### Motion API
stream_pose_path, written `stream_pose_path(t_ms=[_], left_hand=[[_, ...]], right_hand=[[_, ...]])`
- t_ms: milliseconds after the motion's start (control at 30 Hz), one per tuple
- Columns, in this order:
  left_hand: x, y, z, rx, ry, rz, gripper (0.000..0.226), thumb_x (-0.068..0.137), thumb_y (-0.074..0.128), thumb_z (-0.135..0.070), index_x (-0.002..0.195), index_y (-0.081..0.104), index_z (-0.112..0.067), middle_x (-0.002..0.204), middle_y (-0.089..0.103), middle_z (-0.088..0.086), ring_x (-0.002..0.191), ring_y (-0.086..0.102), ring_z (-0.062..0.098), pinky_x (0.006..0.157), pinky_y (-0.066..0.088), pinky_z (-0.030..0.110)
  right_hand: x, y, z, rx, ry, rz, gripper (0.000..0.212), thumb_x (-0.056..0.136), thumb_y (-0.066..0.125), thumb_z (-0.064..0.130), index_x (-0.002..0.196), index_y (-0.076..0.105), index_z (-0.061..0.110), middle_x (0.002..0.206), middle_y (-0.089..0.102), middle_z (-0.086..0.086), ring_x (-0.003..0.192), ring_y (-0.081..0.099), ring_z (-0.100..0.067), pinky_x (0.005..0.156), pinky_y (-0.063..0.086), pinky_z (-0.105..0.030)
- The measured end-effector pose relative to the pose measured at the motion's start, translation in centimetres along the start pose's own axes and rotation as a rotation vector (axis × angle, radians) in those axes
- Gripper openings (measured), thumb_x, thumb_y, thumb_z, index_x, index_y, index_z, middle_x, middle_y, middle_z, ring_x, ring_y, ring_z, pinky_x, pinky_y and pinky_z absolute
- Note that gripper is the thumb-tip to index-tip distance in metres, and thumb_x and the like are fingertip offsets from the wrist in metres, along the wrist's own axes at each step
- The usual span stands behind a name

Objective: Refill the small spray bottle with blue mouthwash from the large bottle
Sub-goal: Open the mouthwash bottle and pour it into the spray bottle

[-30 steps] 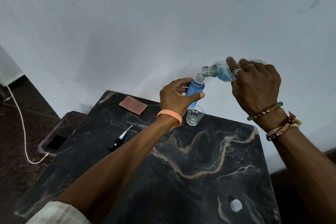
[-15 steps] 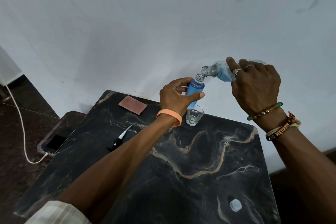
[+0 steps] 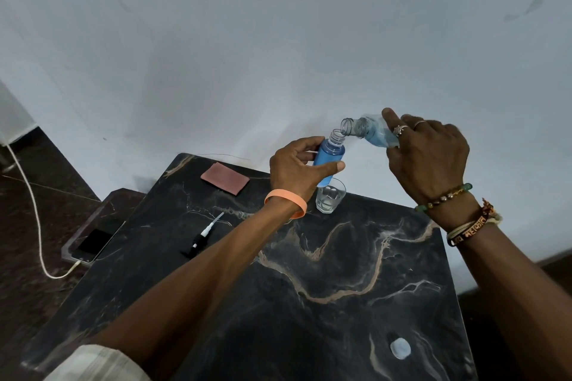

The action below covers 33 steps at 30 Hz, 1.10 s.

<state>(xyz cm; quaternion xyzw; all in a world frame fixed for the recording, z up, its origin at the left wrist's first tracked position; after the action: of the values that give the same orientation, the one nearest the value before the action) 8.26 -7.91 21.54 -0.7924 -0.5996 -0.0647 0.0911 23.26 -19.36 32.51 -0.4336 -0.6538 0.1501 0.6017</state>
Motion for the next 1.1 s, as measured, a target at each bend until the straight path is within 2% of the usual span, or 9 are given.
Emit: stream_pose_path(t_ms=[100,300,367,467,533,600,700,900,1100], left_hand=[[0.1,-0.2,0.6,0.013,-0.016,0.008,0.053,0.059,0.091,-0.030,0.107,0.072,-0.019,0.099,0.073,-0.007,0.084,0.068,0.006,0.069,0.052,0.009],[-0.3,-1.0,3.0,0.041,-0.057,0.016,0.053,0.057,0.092,-0.025,0.106,0.071,-0.018,0.097,0.073,-0.005,0.085,0.069,0.009,0.073,0.054,0.015],[-0.6,-1.6,4.7,0.051,-0.089,0.022,0.053,0.057,0.092,-0.021,0.106,0.071,-0.015,0.098,0.073,-0.001,0.085,0.070,0.011,0.073,0.057,0.020],[-1.4,-2.9,7.4,0.080,-0.133,0.016,0.053,0.057,0.092,-0.015,0.105,0.070,-0.013,0.096,0.073,-0.001,0.082,0.070,0.006,0.069,0.055,0.016],[-1.9,-3.9,9.5,0.125,-0.163,0.005,0.053,0.058,0.091,-0.014,0.106,0.069,-0.010,0.095,0.072,-0.001,0.081,0.070,0.007,0.070,0.056,0.017],[-2.3,-5.1,11.6,0.157,-0.202,0.000,0.053,0.059,0.091,-0.013,0.107,0.069,-0.010,0.097,0.073,0.000,0.083,0.070,0.009,0.072,0.057,0.019],[-2.8,-6.8,14.6,0.202,-0.265,0.000,0.053,0.059,0.091,-0.012,0.106,0.069,-0.011,0.099,0.073,0.001,0.086,0.070,0.012,0.075,0.058,0.022],[-4.4,-9.6,19.1,0.272,-0.317,-0.001,0.051,0.058,0.089,-0.006,0.102,0.066,-0.014,0.095,0.070,-0.004,0.083,0.068,0.008,0.070,0.053,0.011],[-5.5,-11.5,23.5,0.317,-0.374,0.002,0.062,0.054,0.089,-0.002,0.111,0.065,-0.011,0.104,0.071,0.003,0.092,0.068,0.012,0.085,0.057,0.028]], right_hand=[[-1.0,1.4,0.0,0.089,0.077,0.048,0.047,0.080,0.070,0.020,0.126,0.064,0.018,0.094,0.073,-0.011,0.072,0.065,-0.038,0.060,0.047,-0.035],[-4.3,5.7,1.5,0.293,0.277,0.252,0.053,0.080,0.071,0.043,0.129,0.061,0.027,0.096,0.074,-0.009,0.080,0.068,-0.035,0.063,0.050,-0.034],[-5.8,7.9,2.5,0.336,0.341,0.369,0.049,0.080,0.069,0.050,0.121,0.067,0.024,0.085,0.073,-0.006,0.070,0.066,-0.029,0.059,0.045,-0.028],[-8.2,11.2,4.6,0.400,0.385,0.523,0.045,0.079,0.068,0.057,0.103,0.072,0.019,0.076,0.070,-0.001,0.062,0.059,-0.018,0.053,0.041,-0.021],[-9.8,13.1,6.5,0.422,0.389,0.592,0.043,0.079,0.068,0.058,0.099,0.072,0.020,0.069,0.064,0.003,0.057,0.055,-0.013,0.048,0.035,-0.018],[-11.2,14.6,8.5,0.477,0.392,0.623,0.040,0.079,0.069,0.057,0.099,0.071,0.022,0.065,0.061,0.006,0.055,0.055,-0.010,0.047,0.039,-0.018],[-12.9,16.5,11.0,0.625,0.426,0.633,0.039,0.075,0.074,0.052,0.100,0.071,0.023,0.075,0.070,0.004,0.063,0.062,-0.012,0.056,0.054,-0.026],[-15.7,19.8,15.4,0.780,0.492,0.704,0.046,0.070,0.079,0.044,0.109,0.068,0.022,0.094,0.073,0.003,0.080,0.067,-0.016,0.069,0.058,-0.031],[-17.4,21.9,18.6,0.779,0.500,0.786,0.037,0.067,0.078,0.045,0.095,0.067,0.024,0.083,0.069,0.006,0.076,0.065,-0.018,0.068,0.057,-0.035]])
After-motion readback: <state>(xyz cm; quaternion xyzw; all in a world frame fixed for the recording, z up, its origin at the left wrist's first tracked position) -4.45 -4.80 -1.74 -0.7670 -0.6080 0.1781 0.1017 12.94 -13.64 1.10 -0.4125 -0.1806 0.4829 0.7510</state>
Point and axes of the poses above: each hand's wrist, its own x-axis towards the middle knuckle, its own y-axis out of the palm, z = x × y, the point moved 9 cm from there along x, towards the middle knuckle
